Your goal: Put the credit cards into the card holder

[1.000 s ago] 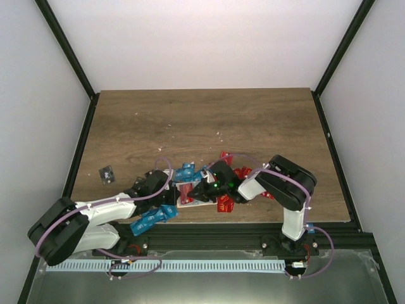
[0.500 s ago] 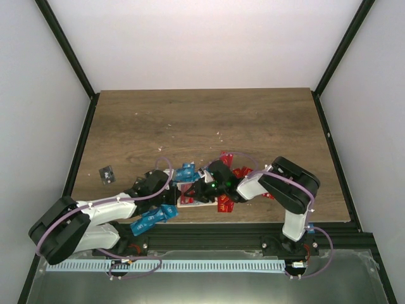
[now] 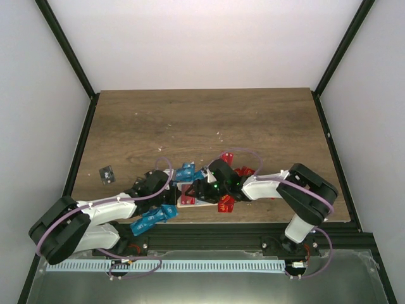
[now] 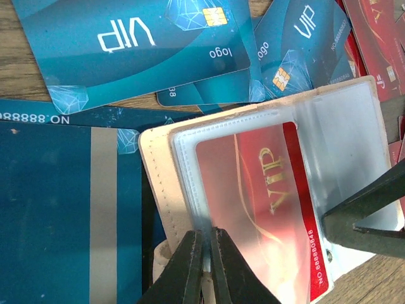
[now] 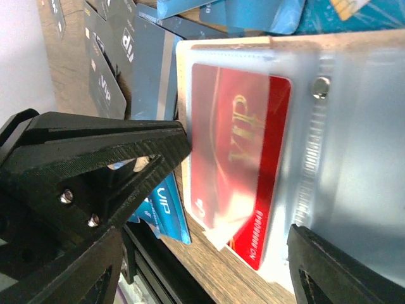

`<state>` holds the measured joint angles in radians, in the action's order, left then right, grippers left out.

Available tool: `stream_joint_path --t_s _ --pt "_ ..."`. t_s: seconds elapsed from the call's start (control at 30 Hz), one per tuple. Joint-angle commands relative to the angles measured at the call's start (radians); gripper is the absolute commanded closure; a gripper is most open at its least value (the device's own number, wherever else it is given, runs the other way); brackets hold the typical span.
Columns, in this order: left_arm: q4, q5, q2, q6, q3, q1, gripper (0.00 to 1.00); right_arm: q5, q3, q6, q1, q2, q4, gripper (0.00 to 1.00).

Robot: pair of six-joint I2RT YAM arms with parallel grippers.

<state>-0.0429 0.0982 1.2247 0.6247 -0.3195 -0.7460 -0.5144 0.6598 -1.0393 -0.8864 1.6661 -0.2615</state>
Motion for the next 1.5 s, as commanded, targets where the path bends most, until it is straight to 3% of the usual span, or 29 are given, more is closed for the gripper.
stream_joint_path --t_s 0.0,0.23,0.43,0.57,0.67,0.87,1.1,1.47 --pt "0.090 -0.013 -0.010 0.011 -0.015 -0.001 0.94 0.085 0.022 0.072 -0.006 -0.049 0.163 0.26" --pt "0.364 -0.106 -0.145 0.081 -0.099 -0.012 0.85 0.238 0.110 0.248 -0.088 -0.114 0.306 0.27" --pt "0.558 -0.181 -0.311 0.226 -0.116 -0.042 0.71 0.324 0.114 0.210 -0.210 -0.144 0.251 0.30" --pt "0.626 -0.223 -0.400 0.286 -0.143 -0.062 0.69 0.421 0.117 0.017 -0.308 -0.114 0.201 0.30" --pt "0.661 -0.231 -0.443 0.303 -0.189 -0.065 0.67 0.449 0.084 -0.136 -0.380 -0.088 0.059 0.31" --pt "0.779 -0.277 -0.510 0.257 -0.342 -0.065 0.63 0.559 0.160 -0.345 -0.492 0.012 0.044 0.33" --pt "0.875 -0.317 -0.539 0.184 -0.471 -0.064 0.60 0.579 0.292 -0.489 -0.565 0.176 0.054 0.37" --pt "0.894 -0.296 -0.626 0.155 -0.462 -0.065 0.58 0.544 0.385 -0.591 -0.583 0.331 -0.001 0.40"
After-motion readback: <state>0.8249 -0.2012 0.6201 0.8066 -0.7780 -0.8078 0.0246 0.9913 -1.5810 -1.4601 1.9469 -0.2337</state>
